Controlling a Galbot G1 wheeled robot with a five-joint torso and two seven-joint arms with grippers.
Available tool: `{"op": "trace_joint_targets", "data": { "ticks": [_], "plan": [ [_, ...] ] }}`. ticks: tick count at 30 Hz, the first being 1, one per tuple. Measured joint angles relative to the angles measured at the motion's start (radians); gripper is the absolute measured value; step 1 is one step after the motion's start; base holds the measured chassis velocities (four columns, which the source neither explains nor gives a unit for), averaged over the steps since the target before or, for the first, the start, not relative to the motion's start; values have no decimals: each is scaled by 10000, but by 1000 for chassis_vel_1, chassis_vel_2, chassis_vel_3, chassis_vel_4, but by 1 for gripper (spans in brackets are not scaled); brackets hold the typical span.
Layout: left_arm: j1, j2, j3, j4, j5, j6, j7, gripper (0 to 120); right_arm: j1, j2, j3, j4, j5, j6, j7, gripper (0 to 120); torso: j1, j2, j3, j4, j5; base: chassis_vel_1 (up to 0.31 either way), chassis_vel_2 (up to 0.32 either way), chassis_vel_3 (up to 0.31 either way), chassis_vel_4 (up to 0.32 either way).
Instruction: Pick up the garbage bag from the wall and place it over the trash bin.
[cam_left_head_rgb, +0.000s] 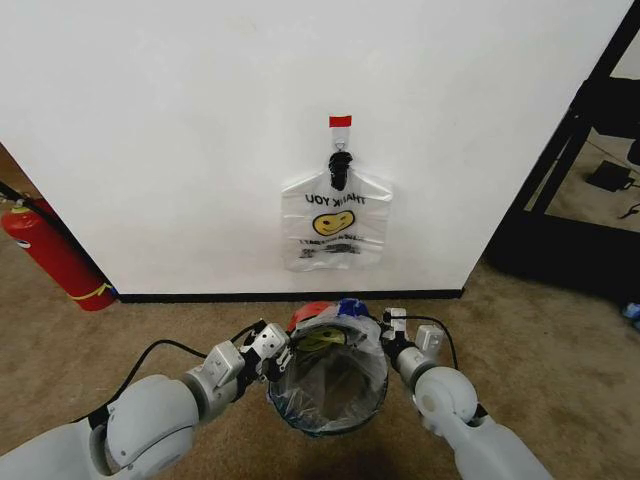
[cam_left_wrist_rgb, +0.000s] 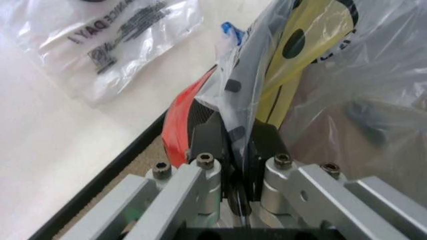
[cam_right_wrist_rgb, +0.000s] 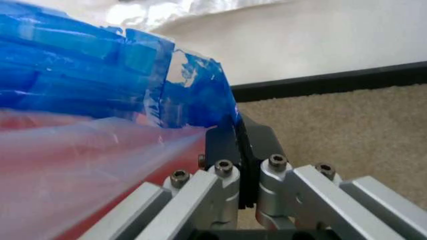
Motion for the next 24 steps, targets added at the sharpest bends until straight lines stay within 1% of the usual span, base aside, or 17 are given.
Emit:
{"op": "trace_joint_targets", "data": {
  "ticks": [3,4,5,6,8,13,15,16,17,18,19,20,21,24],
  "plan": [
    [-162,-42,-149,51,-731,129,-236,4,-46,-47,53,-202,-234,143,-115,0,0,0,0,0,0,0,0,0,0],
    [-236,-51,-212,26,-1197,268,-407,4,-74,-55,72,-284,-332,230,-195,0,0,0,0,0,1,0,0,0,0],
    [-236,-51,-212,26,-1197,268,-407,4,-74,-55,72,-284,-332,230,-195,0,0,0,0,0,1,0,0,0,0],
    [-315,-91,-257,-14,-1681,425,-623,4,-97,-55,78,-311,-377,272,-242,0,0,0,0,0,1,0,0,0,0],
    [-419,-157,-305,-46,-2170,575,-855,4,-110,-46,80,-328,-415,288,-256,0,0,0,0,-1,0,0,0,0,0],
    [-488,-183,-340,-120,-2508,688,-1038,4,-112,-8,67,-324,-486,308,-255,0,0,0,0,0,1,0,0,0,0],
    [-568,-254,-347,-188,-2968,874,-1359,4,-166,-8,48,-215,-577,392,-266,0,0,0,0,2,1,0,0,0,0],
    [-645,-336,-366,-210,-3476,1083,-1729,4,-233,-24,40,-106,-681,481,-283,1,0,0,0,1,0,0,0,0,0],
    [-677,-369,-380,-210,-3725,1173,-1889,4,-275,-35,36,-51,-735,532,-308,5,0,0,0,-2,-1,0,0,0,0],
    [-778,-465,-432,-178,-4534,1430,-2352,4,-393,-88,-3,141,-929,671,-437,10,0,0,0,0,1,0,0,0,0],
    [-821,-500,-457,-133,-4881,1521,-2540,4,-436,-109,-14,203,-1003,708,-479,11,0,0,0,0,2,0,0,0,0],
    [-952,-606,-533,95,-5872,1735,-3117,4,-639,-198,-32,433,-1231,822,-587,18,0,0,0,0,-1,0,0,0,0],
    [-952,-606,-533,95,-5872,1735,-3117,4,-639,-198,-32,433,-1231,822,-587,18,0,0,0,0,-1,0,0,0,0],
    [-1093,-738,-660,616,-6981,1940,-3942,4,-892,-322,-37,748,-1496,990,-619,30,0,0,0,-3,-1,0,0,0,0]
  ]
}}
